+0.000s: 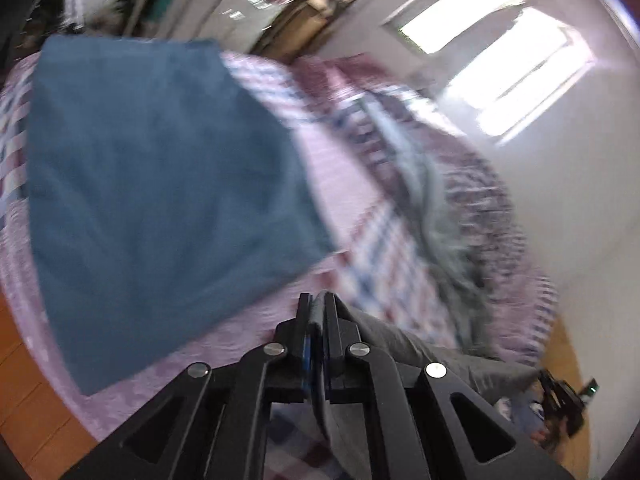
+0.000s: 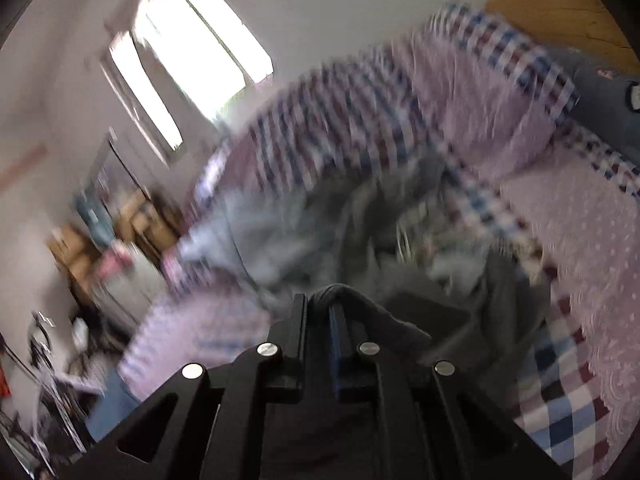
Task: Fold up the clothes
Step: 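Swing the held shirt up with both grippers to spread it over the bed, then lower the dark grey shirt onto the bed and open both grippers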
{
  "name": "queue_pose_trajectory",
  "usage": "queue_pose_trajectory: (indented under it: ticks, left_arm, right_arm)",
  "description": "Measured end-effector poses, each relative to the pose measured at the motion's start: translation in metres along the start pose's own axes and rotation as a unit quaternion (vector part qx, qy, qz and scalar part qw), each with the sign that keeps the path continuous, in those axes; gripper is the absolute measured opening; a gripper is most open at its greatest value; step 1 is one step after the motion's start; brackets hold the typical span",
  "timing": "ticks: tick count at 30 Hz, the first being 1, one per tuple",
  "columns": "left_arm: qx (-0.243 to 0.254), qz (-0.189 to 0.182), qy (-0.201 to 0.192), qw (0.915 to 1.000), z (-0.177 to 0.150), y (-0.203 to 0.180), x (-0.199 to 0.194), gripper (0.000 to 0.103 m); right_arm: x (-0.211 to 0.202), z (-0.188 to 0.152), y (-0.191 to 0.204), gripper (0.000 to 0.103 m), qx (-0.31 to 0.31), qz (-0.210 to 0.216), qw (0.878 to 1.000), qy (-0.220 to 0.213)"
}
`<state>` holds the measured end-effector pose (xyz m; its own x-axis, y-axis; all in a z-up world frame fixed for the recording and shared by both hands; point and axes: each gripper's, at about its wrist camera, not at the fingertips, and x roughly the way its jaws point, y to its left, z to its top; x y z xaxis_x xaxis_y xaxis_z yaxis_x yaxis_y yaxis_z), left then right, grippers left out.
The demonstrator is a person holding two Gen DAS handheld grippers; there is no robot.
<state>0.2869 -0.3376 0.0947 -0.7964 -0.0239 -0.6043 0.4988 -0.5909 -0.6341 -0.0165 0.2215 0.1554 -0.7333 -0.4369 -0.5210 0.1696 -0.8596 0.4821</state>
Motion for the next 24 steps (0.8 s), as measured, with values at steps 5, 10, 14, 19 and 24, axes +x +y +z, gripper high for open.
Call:
queue_pose_trajectory:
  ticks: [5, 10, 14, 19, 24]
  left_arm:
    - [0.009, 0.033, 0.006, 0.9994, -0.007, -0.007, 0.012, 0.025]
    - [0.043, 0.049, -0.012, 0.9978, -0.017, -0.023, 0.001, 0.073]
    - [0.099, 0.041, -0.042, 0.9934, -0.029, -0.048, -0.014, 0.073]
    - [0.258, 0.002, -0.039, 0.9653, -0.077, -0.123, -0.014, 0.074]
    - [0.386, -0.031, 0.026, 0.9217, -0.158, -0.206, 0.021, 0.074]
  right_arm:
    - [0.023, -0.015, -0.011, 0.053, -0.033, -0.041, 0.996, 0.077]
    - [0.017, -0.018, -0.024, 0.072, -0.074, -0.076, 0.987, 0.118]
    - [0.002, -0.013, -0.046, 0.073, -0.044, -0.078, 0.990, 0.109]
    - [-0.019, -0.002, -0.085, 0.073, 0.028, -0.073, 0.993, 0.084]
    - [-0.035, 0.003, -0.112, 0.073, 0.069, -0.072, 0.993, 0.064]
